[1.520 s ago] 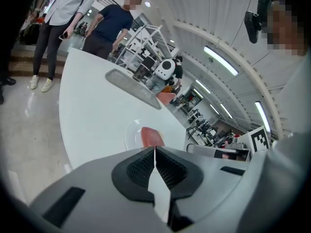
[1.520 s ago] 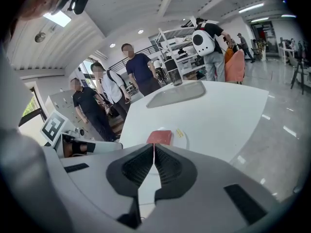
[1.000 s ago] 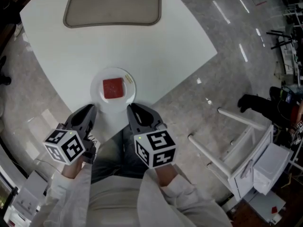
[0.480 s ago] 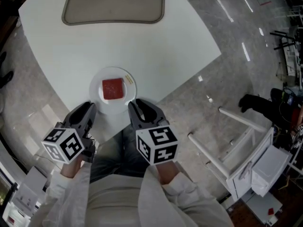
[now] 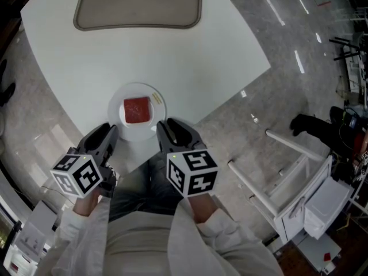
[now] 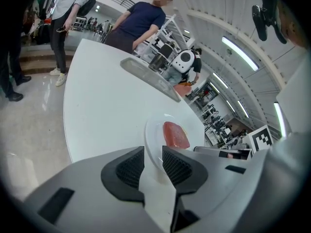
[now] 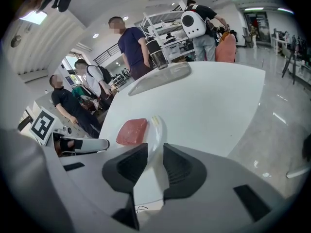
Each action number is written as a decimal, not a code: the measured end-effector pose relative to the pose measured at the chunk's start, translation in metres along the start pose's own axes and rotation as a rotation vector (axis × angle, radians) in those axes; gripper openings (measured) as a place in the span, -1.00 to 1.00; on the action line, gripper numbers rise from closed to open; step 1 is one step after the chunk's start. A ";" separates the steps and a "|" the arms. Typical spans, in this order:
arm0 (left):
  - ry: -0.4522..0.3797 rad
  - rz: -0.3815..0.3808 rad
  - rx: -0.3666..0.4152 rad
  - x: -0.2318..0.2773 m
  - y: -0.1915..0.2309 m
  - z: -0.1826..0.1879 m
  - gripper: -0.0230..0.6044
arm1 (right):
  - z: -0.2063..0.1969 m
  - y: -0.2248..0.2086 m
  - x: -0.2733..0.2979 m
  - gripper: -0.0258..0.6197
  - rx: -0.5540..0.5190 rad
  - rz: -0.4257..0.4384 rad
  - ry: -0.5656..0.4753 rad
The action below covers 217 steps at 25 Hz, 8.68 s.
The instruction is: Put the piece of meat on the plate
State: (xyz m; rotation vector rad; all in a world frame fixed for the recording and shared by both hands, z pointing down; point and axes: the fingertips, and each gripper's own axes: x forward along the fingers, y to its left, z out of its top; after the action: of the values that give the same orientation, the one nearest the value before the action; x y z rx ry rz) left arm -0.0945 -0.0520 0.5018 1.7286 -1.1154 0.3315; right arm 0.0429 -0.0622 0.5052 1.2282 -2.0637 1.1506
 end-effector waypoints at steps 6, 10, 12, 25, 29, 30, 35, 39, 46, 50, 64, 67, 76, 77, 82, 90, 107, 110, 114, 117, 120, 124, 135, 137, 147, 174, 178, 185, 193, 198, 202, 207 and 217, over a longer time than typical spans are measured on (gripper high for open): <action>-0.008 0.009 -0.014 -0.001 -0.001 0.001 -0.61 | -0.003 0.004 0.003 -0.65 0.018 0.012 0.021; -0.004 0.001 -0.017 0.002 -0.001 0.000 -0.61 | -0.003 0.002 0.005 -0.65 0.022 0.012 0.024; -0.003 -0.005 -0.014 0.003 -0.001 0.000 -0.61 | -0.003 0.002 0.006 -0.65 0.023 0.011 0.025; -0.008 0.045 0.022 0.008 -0.001 0.004 -0.62 | 0.000 0.001 0.008 -0.65 0.034 0.025 0.015; 0.000 0.056 0.057 0.007 -0.002 0.005 -0.64 | 0.001 0.001 0.006 -0.65 0.029 0.027 0.011; 0.004 0.058 0.068 0.007 -0.002 0.005 -0.66 | 0.002 0.001 0.006 -0.65 0.025 0.025 0.011; 0.008 0.044 0.070 0.007 -0.001 0.004 -0.67 | 0.001 0.001 0.006 -0.65 0.022 0.021 0.010; -0.007 0.032 0.074 0.006 -0.001 0.006 -0.67 | 0.002 0.003 0.005 -0.65 0.024 0.026 -0.003; -0.027 0.015 0.085 0.003 -0.007 0.008 -0.67 | 0.008 0.004 -0.002 -0.66 0.012 0.026 -0.037; -0.047 0.000 0.115 -0.005 -0.013 0.016 -0.67 | 0.012 0.009 -0.009 -0.65 0.017 0.029 -0.058; -0.110 -0.050 0.201 -0.047 -0.048 0.034 -0.67 | 0.031 0.036 -0.059 -0.66 0.002 0.031 -0.171; -0.121 -0.057 0.215 -0.051 -0.053 0.036 -0.67 | 0.035 0.037 -0.065 -0.66 -0.006 0.029 -0.191; -0.136 -0.069 0.230 -0.056 -0.060 0.044 -0.67 | 0.045 0.041 -0.071 -0.65 -0.022 0.029 -0.208; -0.139 -0.068 0.228 -0.055 -0.061 0.045 -0.67 | 0.047 0.040 -0.071 -0.65 -0.026 0.029 -0.207; -0.152 -0.065 0.218 -0.046 -0.064 0.056 -0.67 | 0.062 0.031 -0.065 -0.65 -0.040 0.044 -0.201; -0.164 -0.041 0.211 -0.028 -0.061 0.087 -0.67 | 0.095 0.023 -0.046 -0.65 -0.059 0.070 -0.187; -0.194 -0.008 0.184 0.032 -0.044 0.176 -0.67 | 0.183 -0.006 0.021 -0.65 -0.069 0.130 -0.141; -0.208 -0.008 0.183 0.048 -0.042 0.198 -0.67 | 0.206 -0.014 0.035 -0.65 -0.068 0.130 -0.147; -0.229 -0.006 0.179 0.070 -0.038 0.228 -0.67 | 0.237 -0.025 0.055 -0.65 -0.057 0.127 -0.163; -0.238 -0.001 0.172 0.085 -0.034 0.246 -0.67 | 0.254 -0.034 0.072 -0.66 -0.040 0.125 -0.169; -0.242 0.011 0.177 0.100 -0.028 0.261 -0.67 | 0.267 -0.042 0.088 -0.66 -0.031 0.122 -0.166; -0.240 0.017 0.178 0.119 -0.020 0.280 -0.67 | 0.283 -0.052 0.109 -0.65 -0.015 0.116 -0.157; -0.185 0.043 0.187 0.158 0.000 0.307 -0.67 | 0.308 -0.068 0.150 -0.65 -0.018 0.081 -0.104; -0.174 0.056 0.199 0.161 0.002 0.308 -0.67 | 0.307 -0.069 0.154 -0.65 -0.016 0.074 -0.092; -0.075 0.160 0.272 0.175 0.014 0.306 -0.67 | 0.302 -0.074 0.166 -0.65 -0.019 0.032 -0.041; -0.137 0.193 0.288 0.157 0.015 0.305 -0.66 | 0.303 -0.075 0.137 -0.65 -0.035 -0.051 -0.108; -0.189 0.159 0.280 0.136 -0.001 0.304 -0.67 | 0.301 -0.061 0.112 -0.66 -0.053 0.002 -0.151; -0.295 -0.016 0.283 0.084 -0.043 0.285 -0.67 | 0.289 -0.025 0.058 -0.83 -0.084 0.103 -0.256; -0.419 -0.206 0.301 0.003 -0.100 0.250 -0.82 | 0.256 0.025 -0.017 -0.87 -0.160 0.217 -0.388; -0.408 -0.311 0.352 -0.041 -0.131 0.210 -0.87 | 0.223 0.064 -0.066 -0.87 -0.192 0.262 -0.478; -0.383 -0.361 0.378 -0.062 -0.141 0.172 -0.88 | 0.192 0.081 -0.092 -0.87 -0.241 0.245 -0.498; -0.359 -0.377 0.394 -0.084 -0.139 0.129 -0.88 | 0.158 0.092 -0.121 -0.87 -0.287 0.225 -0.513; -0.328 -0.393 0.384 -0.116 -0.162 0.054 -0.88 | 0.097 0.108 -0.164 -0.87 -0.350 0.278 -0.483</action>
State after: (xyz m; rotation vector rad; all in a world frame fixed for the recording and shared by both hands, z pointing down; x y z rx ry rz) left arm -0.0417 -0.0265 0.3042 2.3577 -0.9466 0.0122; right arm 0.0302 -0.0391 0.2877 1.1470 -2.7214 0.5856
